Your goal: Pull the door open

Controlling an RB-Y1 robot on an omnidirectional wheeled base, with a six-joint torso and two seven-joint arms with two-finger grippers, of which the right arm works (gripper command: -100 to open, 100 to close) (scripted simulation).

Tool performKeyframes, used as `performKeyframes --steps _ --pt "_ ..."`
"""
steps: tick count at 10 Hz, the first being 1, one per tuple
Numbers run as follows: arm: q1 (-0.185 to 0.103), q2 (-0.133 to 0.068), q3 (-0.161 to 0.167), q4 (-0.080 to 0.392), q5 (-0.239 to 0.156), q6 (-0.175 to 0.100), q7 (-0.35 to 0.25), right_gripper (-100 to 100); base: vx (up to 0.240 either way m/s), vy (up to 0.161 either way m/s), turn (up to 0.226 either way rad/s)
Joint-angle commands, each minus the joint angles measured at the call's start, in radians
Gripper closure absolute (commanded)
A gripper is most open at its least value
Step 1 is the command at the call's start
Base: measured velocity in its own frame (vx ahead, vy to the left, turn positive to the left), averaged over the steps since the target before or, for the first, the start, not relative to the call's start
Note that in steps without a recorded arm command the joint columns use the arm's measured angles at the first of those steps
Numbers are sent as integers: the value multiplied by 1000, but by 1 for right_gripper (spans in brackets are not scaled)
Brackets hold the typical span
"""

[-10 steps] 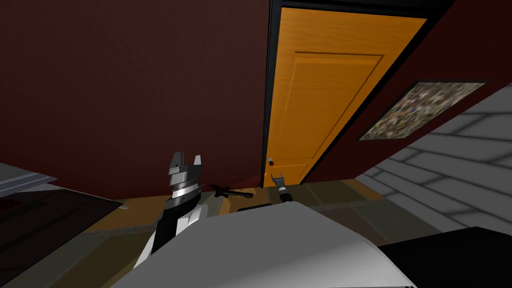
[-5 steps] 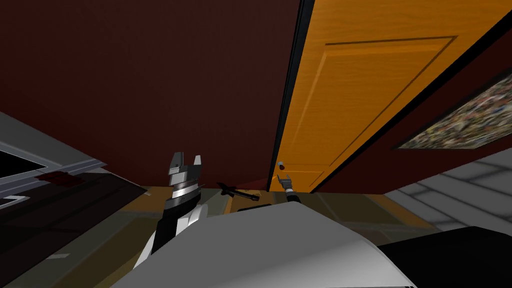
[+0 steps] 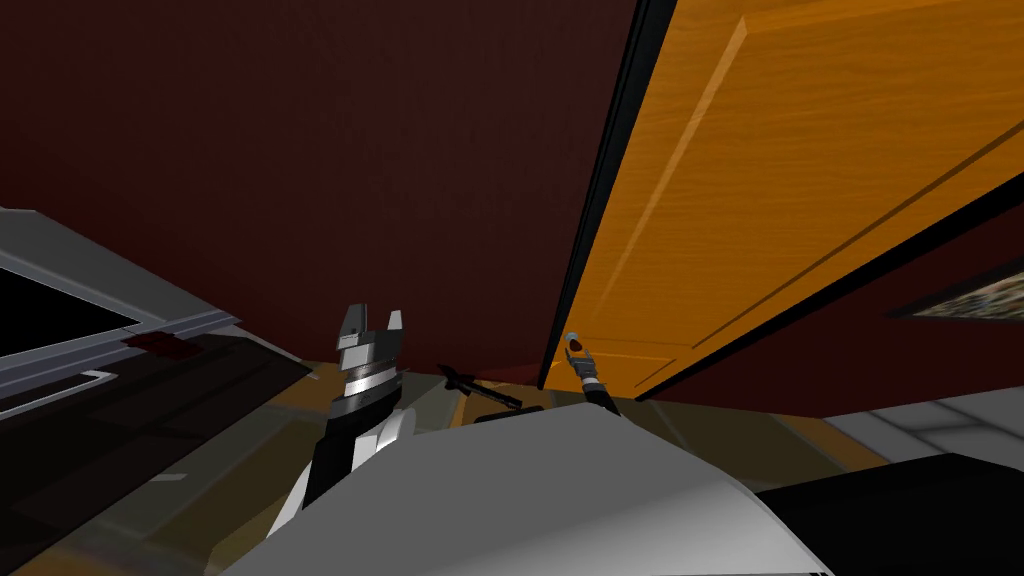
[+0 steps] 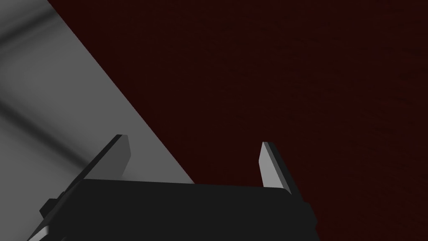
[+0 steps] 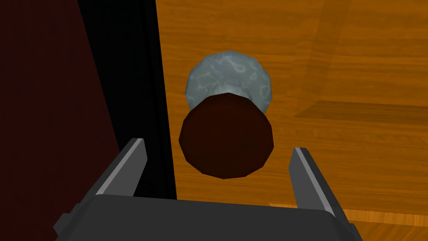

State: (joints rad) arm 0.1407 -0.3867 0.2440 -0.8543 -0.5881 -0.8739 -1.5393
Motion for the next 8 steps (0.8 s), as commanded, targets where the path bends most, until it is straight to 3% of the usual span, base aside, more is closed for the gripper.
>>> performKeyframes --steps 1,8 --pt "-1 -7 -2 9 -2 -6 -11 -100 0 -6 16" --pt "-1 -7 -2 9 -2 -6 -11 -100 0 1 -2"
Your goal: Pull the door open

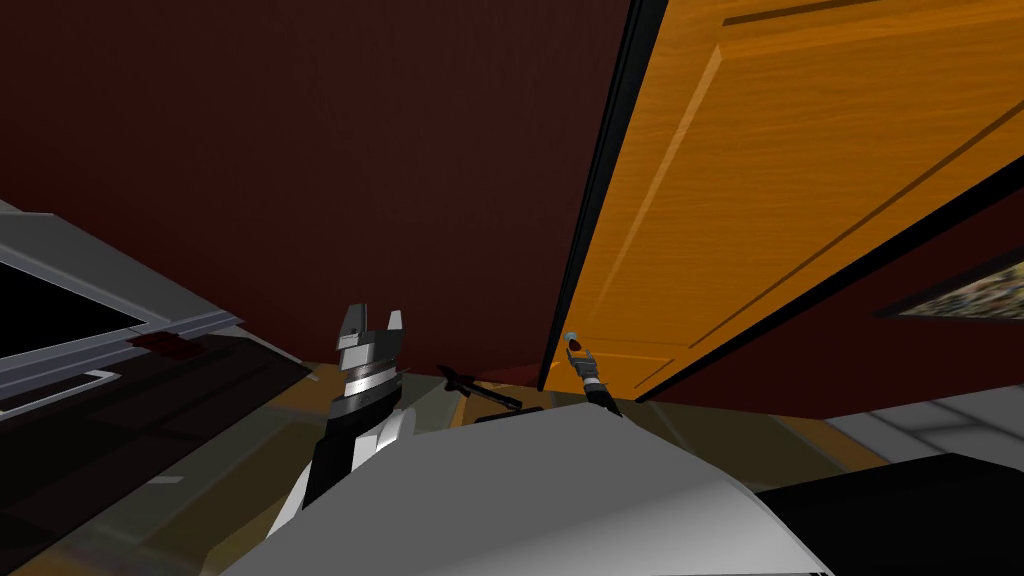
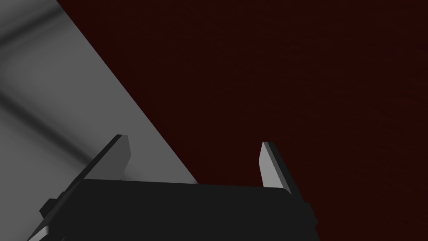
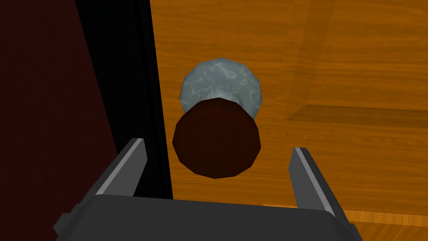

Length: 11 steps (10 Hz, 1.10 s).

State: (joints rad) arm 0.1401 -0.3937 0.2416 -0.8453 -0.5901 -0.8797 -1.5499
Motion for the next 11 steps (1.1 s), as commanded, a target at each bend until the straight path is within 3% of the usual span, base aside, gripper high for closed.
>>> performKeyframes --steps 1,11 --pt "0 0 0 0 0 0 0 -100 0 -4 13" --pt "-10 1 -7 3 -3 10 4 -100 0 -3 9"
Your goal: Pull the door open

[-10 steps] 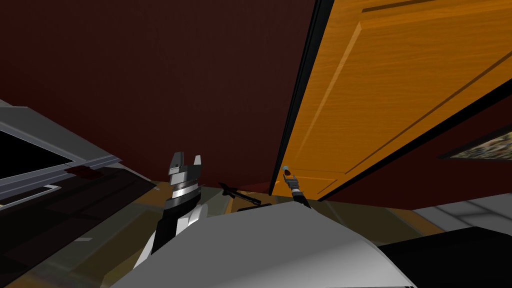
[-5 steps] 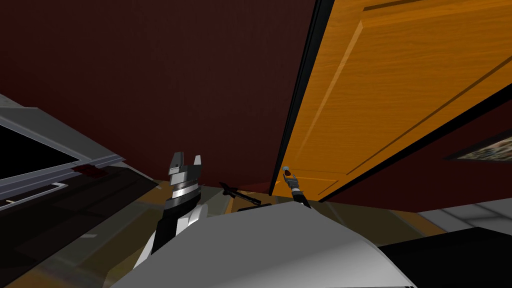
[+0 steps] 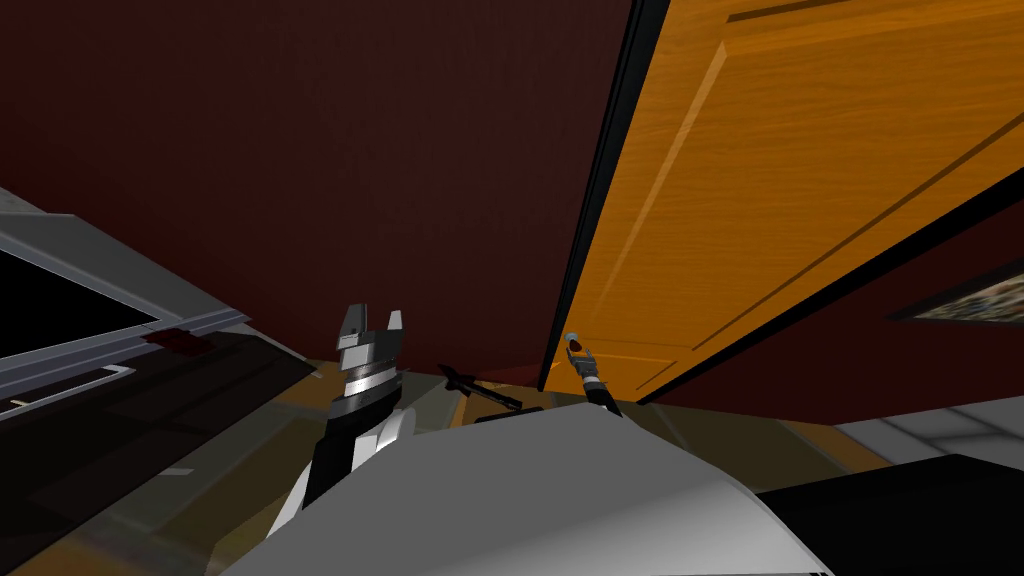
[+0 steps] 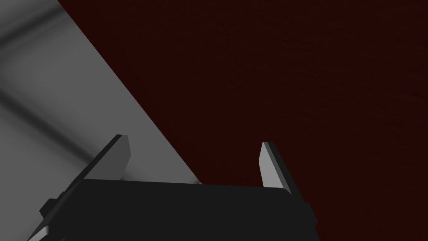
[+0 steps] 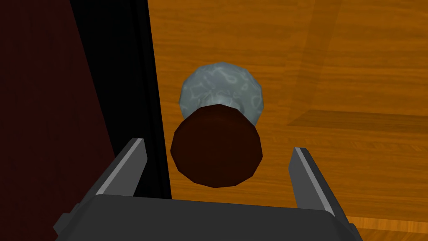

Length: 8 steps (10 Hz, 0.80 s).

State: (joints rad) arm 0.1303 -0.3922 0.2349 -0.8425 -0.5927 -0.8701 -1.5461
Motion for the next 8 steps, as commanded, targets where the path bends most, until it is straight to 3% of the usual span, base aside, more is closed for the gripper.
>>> performKeyframes --steps 1,8 --pt "0 0 0 0 0 0 0 -100 0 0 0" --pt "-7 3 -5 6 -2 4 3 -100 0 -3 9"
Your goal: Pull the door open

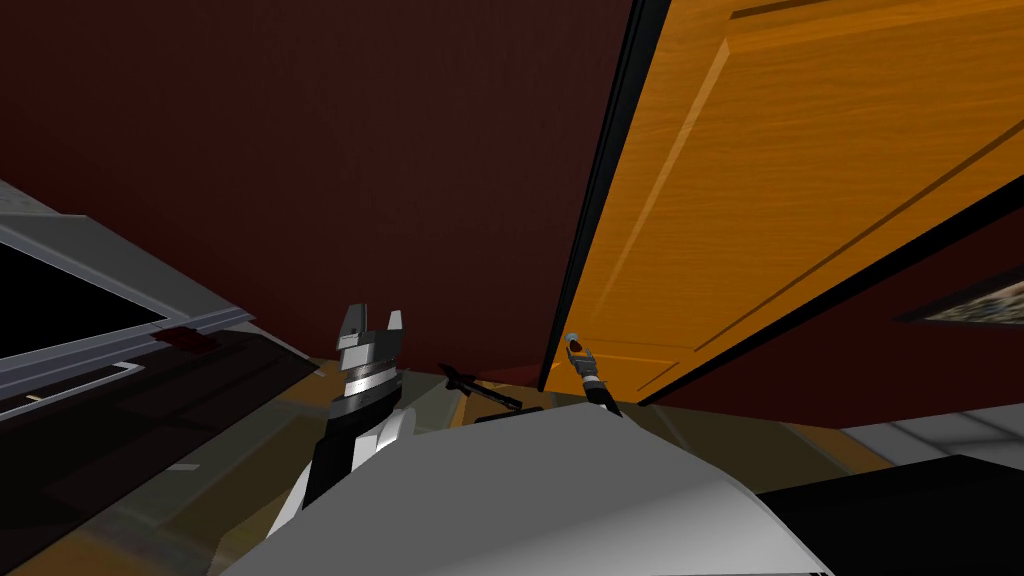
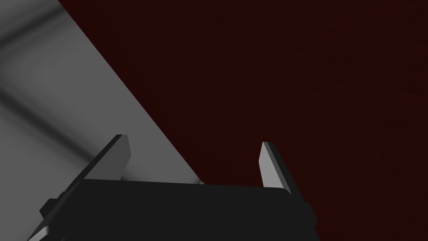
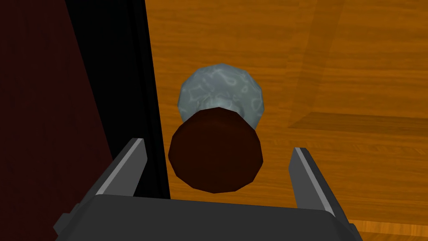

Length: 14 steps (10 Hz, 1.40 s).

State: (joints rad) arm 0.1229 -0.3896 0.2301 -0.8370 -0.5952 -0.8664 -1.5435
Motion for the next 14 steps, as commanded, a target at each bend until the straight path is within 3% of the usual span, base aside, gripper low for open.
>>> performKeyframes --steps 1,14 --pt "0 0 0 0 0 0 0 -100 1 12 -35" --pt "-2 -4 -10 13 -3 -4 -6 -100 0 -4 12"
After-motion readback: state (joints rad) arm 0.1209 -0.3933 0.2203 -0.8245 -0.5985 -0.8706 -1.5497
